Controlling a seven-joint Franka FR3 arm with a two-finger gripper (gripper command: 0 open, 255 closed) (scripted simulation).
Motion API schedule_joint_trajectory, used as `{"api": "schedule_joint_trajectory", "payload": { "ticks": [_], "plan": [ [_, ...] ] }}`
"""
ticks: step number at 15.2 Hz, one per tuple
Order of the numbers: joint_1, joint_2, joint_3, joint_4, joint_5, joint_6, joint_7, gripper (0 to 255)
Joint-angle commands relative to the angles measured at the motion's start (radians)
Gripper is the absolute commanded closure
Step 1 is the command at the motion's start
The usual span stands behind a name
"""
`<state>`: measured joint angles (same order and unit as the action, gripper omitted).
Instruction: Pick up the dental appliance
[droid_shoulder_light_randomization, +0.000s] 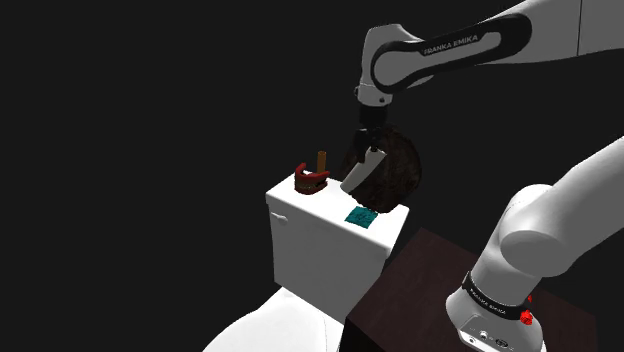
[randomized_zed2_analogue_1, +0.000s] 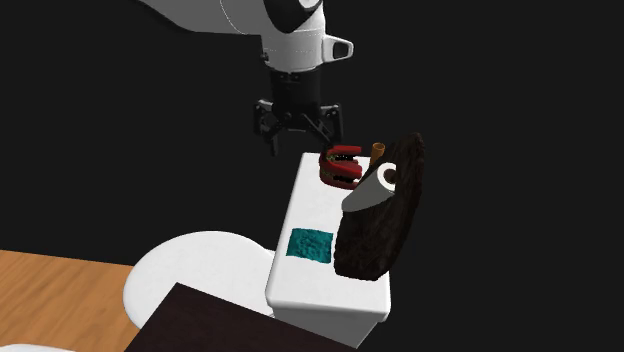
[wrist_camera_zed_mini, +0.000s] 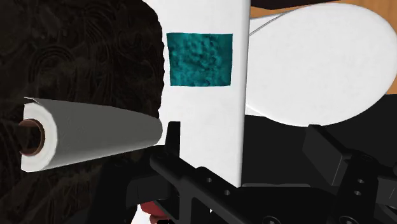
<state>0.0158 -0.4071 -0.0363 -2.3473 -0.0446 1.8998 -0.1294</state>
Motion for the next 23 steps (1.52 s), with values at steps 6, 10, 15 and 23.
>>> {"api": "schedule_joint_trajectory", "payload": {
  "ticks": [6, 10, 15, 23],
  "plan": [
    [0.011, 0.277, -0.001, 0.144, 0.014, 0.146, -0.016, 0],
    [0.014, 0.430, 0.001, 0.249, 0.023, 0.201, -0.027, 0],
    [0.016, 0.622, 0.006, 0.411, 0.033, 0.241, -0.041, 0],
    [0.016, 0.867, 0.015, 0.652, 0.042, 0.256, -0.055, 0]
  ]
}}
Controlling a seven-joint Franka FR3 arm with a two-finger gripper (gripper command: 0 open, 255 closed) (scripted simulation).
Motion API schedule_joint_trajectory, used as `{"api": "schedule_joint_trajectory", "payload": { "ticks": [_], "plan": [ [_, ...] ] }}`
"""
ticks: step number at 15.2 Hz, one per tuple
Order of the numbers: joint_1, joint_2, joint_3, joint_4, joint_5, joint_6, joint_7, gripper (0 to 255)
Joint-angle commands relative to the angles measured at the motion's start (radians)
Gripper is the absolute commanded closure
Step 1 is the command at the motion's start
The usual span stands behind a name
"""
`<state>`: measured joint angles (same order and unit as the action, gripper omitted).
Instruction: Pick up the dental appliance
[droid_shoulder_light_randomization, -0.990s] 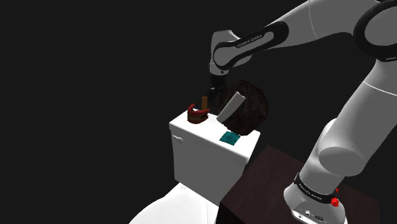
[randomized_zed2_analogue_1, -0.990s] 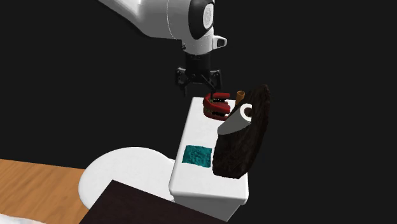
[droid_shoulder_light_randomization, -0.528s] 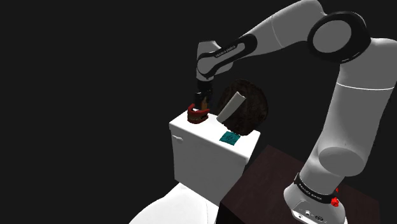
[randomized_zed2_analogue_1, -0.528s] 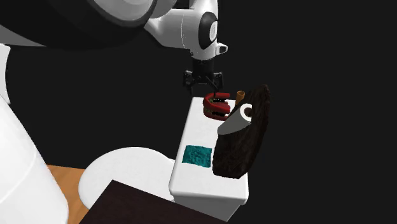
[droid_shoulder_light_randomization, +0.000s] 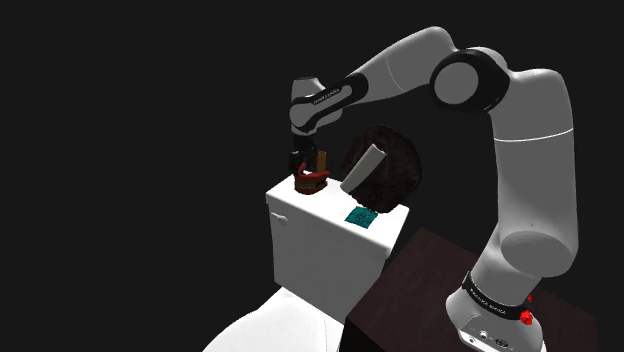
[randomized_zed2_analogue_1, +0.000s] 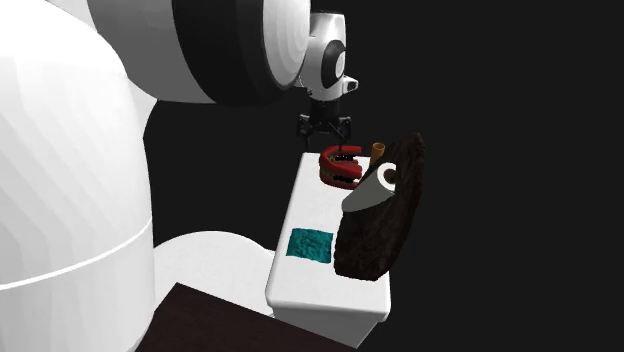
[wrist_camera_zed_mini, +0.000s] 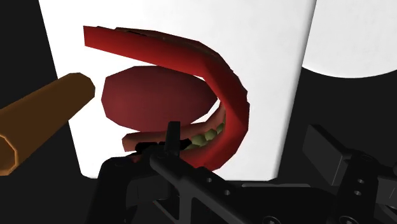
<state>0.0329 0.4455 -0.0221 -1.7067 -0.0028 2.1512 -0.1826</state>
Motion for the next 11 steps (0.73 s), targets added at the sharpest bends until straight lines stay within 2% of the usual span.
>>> {"api": "schedule_joint_trajectory", "payload": {
  "ticks": [1, 8, 9, 11],
  "plan": [
    [-0.001, 0.021, 0.000, 0.006, 0.001, 0.015, -0.001, 0],
    [-0.001, 0.059, 0.001, -0.014, 0.001, 0.074, -0.001, 0],
    [-0.001, 0.058, 0.001, -0.014, 0.001, 0.073, -0.001, 255],
    [-0.001, 0.059, 0.001, -0.013, 0.001, 0.073, -0.001, 255]
  ]
}}
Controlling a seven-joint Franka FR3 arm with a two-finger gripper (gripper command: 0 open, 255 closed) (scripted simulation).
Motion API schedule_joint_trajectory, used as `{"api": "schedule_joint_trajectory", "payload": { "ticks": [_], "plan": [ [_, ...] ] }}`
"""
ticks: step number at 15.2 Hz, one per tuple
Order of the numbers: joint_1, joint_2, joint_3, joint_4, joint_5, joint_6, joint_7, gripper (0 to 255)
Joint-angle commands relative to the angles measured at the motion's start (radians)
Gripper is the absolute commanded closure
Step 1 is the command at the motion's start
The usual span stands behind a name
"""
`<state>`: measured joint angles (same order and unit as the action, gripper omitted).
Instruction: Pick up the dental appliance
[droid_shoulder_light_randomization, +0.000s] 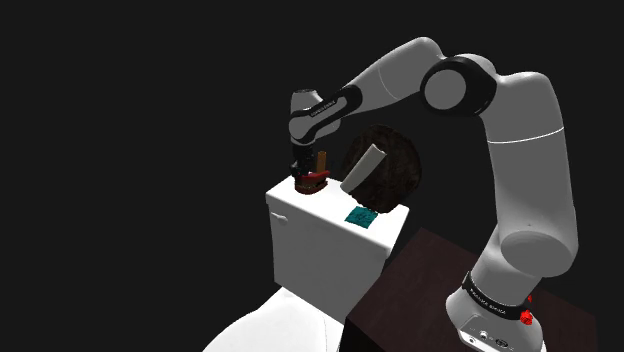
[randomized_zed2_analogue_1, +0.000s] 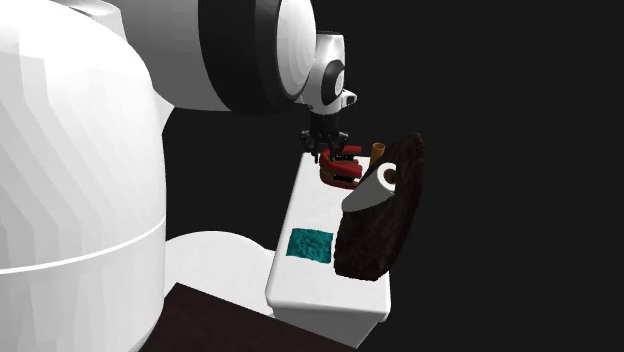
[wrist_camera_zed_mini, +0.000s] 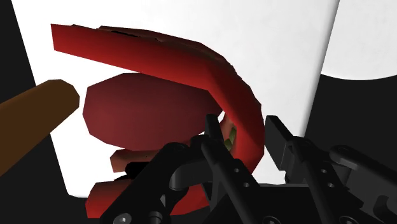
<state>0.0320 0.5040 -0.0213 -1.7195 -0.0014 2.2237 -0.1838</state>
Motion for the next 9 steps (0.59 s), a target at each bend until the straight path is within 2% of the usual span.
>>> {"api": "schedule_joint_trajectory", "payload": {
  "ticks": [1, 9],
  "plan": [
    [0.000, 0.001, 0.000, 0.000, 0.000, 0.001, 0.000, 255],
    [0.000, -0.014, 0.000, 0.006, 0.000, -0.019, 0.000, 255]
  ]
}}
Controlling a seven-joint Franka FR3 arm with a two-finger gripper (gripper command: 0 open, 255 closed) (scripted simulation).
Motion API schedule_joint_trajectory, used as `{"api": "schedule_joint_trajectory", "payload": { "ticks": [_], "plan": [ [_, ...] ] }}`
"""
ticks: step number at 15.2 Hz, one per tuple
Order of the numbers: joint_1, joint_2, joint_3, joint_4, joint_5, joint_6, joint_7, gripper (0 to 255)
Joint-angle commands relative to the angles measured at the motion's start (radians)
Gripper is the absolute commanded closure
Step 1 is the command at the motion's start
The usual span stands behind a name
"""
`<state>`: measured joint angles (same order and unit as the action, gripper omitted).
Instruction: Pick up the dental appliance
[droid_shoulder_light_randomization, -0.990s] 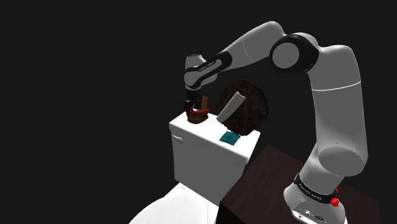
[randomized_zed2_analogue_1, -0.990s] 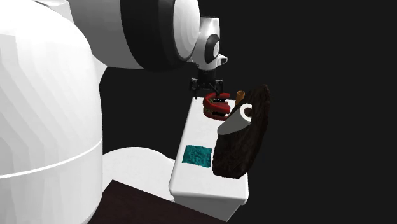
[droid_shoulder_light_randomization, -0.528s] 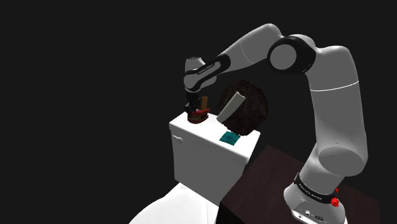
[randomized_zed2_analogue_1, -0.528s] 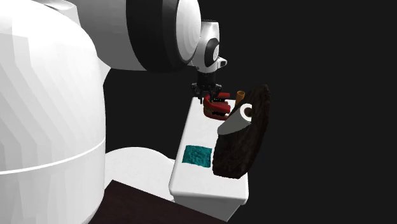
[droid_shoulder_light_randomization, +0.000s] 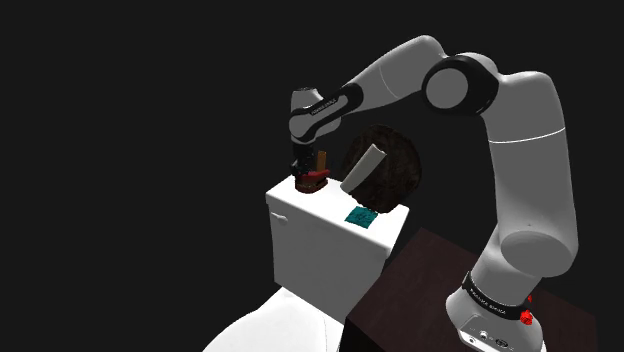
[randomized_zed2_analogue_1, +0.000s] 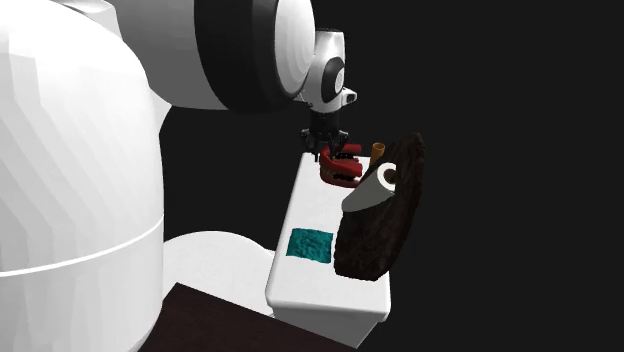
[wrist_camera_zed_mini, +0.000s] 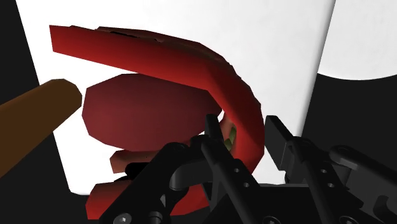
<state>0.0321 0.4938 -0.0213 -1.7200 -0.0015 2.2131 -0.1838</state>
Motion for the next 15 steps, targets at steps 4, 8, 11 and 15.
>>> {"api": "schedule_joint_trajectory", "payload": {
  "ticks": [4, 8, 11, 15],
  "plan": [
    [0.000, -0.030, 0.000, 0.022, -0.001, -0.051, 0.000, 255],
    [0.000, -0.054, -0.001, 0.041, -0.001, -0.095, 0.000, 255],
    [0.000, -0.071, -0.001, 0.058, -0.001, -0.128, 0.000, 255],
    [0.001, -0.081, -0.001, 0.072, -0.001, -0.153, -0.001, 255]
  ]
}}
